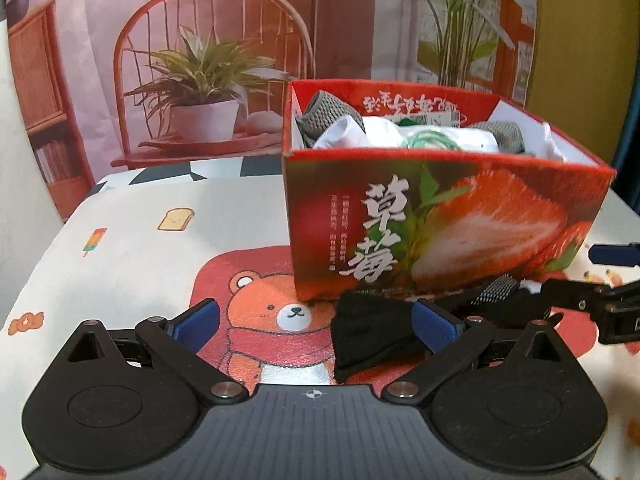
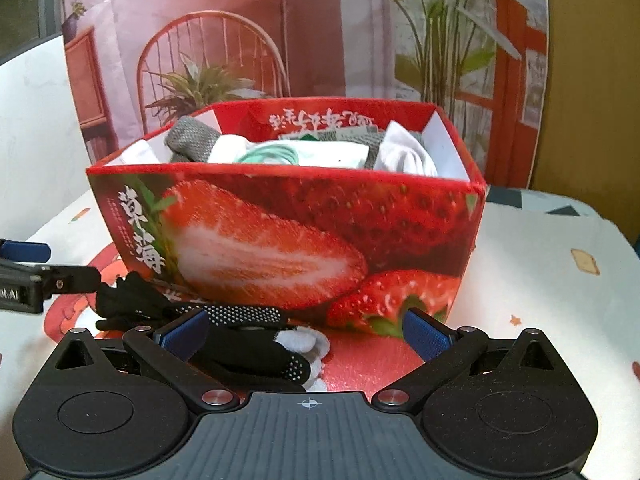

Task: Organize soft objects
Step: 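Move both grippers down to the black dotted-grip glove, then close both grippers on the black glove and lift it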

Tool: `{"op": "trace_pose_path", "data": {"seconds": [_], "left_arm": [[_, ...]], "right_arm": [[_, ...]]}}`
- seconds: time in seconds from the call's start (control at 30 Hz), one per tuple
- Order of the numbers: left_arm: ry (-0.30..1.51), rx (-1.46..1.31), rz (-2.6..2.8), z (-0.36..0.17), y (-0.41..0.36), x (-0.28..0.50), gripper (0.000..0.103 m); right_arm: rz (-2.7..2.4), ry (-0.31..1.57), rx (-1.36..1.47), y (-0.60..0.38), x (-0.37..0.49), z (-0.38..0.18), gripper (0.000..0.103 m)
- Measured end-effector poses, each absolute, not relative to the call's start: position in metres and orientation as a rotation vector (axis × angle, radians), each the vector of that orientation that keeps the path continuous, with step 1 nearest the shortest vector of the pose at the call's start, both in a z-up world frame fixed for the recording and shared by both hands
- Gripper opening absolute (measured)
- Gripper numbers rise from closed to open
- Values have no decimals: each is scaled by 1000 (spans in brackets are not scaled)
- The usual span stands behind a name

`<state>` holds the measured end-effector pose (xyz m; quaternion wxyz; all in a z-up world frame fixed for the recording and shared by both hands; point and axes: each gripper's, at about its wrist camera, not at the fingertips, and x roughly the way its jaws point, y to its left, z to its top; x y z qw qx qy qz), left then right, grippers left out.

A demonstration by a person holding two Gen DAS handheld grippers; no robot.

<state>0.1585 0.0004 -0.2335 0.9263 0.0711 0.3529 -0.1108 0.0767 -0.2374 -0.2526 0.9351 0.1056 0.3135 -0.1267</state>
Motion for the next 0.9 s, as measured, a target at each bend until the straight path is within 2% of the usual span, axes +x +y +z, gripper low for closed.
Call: {"op": "trace_pose_path", "data": {"seconds": [0.2, 0.33, 0.53, 0.7, 0.77, 0.87, 0.9], "left_arm": [[728, 107, -247, -241, 3, 163, 102], [727, 110, -289, -245, 0, 165, 94], [758, 121, -341, -257, -9, 169, 88], [794, 82, -374, -268, -7, 175, 70], [794, 64, -388, -269, -5, 175, 51], [796, 78, -387, -271, -5, 175, 42], [795, 82, -388, -272, -5, 174, 39]], "right_arm": [[-263, 658, 229, -240, 79, -267, 97], [-255, 664, 242, -241, 82, -276, 88], [-237, 666, 286, -242, 87, -285, 80], [-214, 670, 326, -240, 94, -293, 70], [-214, 667, 328, -239, 95, -294, 70], [-213, 662, 330, -238, 95, -295, 69], [-209, 661, 331, -237, 96, -295, 65]]}}
